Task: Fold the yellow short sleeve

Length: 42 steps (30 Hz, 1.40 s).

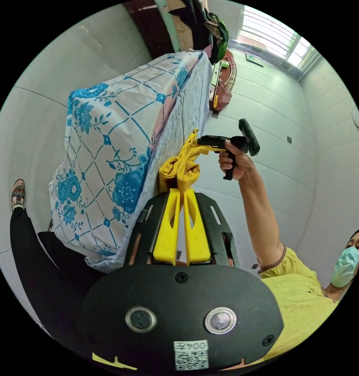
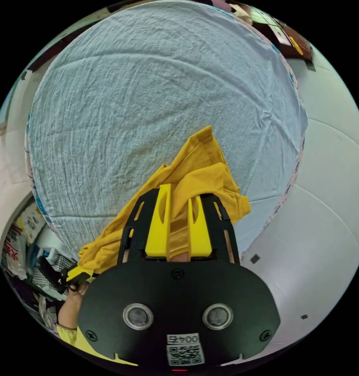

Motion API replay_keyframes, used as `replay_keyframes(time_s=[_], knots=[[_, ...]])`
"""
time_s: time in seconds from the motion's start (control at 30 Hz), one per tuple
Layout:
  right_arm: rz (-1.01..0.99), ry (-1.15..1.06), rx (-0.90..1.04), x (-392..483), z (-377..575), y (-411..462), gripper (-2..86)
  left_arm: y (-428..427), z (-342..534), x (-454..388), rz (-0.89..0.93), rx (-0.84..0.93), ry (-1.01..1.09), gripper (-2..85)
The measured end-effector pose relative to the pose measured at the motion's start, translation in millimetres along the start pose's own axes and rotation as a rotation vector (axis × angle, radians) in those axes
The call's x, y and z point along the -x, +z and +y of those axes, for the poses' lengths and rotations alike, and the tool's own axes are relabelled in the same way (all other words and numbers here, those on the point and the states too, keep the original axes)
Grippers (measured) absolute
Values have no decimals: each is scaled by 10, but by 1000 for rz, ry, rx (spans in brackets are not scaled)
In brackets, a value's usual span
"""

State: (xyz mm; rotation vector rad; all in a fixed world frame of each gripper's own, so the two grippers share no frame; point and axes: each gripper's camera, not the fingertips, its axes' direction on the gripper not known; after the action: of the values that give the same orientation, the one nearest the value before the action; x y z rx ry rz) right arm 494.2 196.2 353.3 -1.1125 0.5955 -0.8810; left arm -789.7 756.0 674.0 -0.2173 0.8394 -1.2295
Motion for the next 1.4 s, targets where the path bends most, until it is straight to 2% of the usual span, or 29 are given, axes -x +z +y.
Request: replay_keyframes(time_s=[0.2,0.37,0.5,0.6,0.7,0.8,0.87,0.93,1.07,1.17,1.3,1.4], knots=[[67,-59,-83,88,192,-530,83,-43,-34,-64,7,19,13,14],[-140,-55,-351,-392,1012,-1030,79,-151,-34,-192,-3,13,66,6],[-314,-20,-489,-889,1918,-933,55,-287,-15,-362,-88,-36,143,3],[-416,-17,-503,-1081,2707,-443,30,-188,4,-736,-269,-36,348,2],[-427,29,-460,-1079,3426,225,3,292,35,-1160,-409,61,601,2],[-436,86,-409,-1046,3972,762,-4,1008,104,-1473,-471,198,804,2],[-492,129,-443,-1111,4269,951,-7,1617,215,-1611,-609,265,988,3],[-535,145,-478,-1194,4399,1007,-8,2009,221,-1586,-703,294,1060,3],[-520,93,-481,-1275,4499,1048,-8,2471,-55,-1350,-934,299,1014,3],[-459,33,-413,-1267,4541,1178,-7,2569,-245,-1288,-894,342,1001,4],[-503,25,-484,-1446,4783,1164,-6,2800,-334,-1321,-924,362,982,5],[-661,25,-442,-1772,4878,1192,0,2946,-431,-1339,-932,352,927,5]])
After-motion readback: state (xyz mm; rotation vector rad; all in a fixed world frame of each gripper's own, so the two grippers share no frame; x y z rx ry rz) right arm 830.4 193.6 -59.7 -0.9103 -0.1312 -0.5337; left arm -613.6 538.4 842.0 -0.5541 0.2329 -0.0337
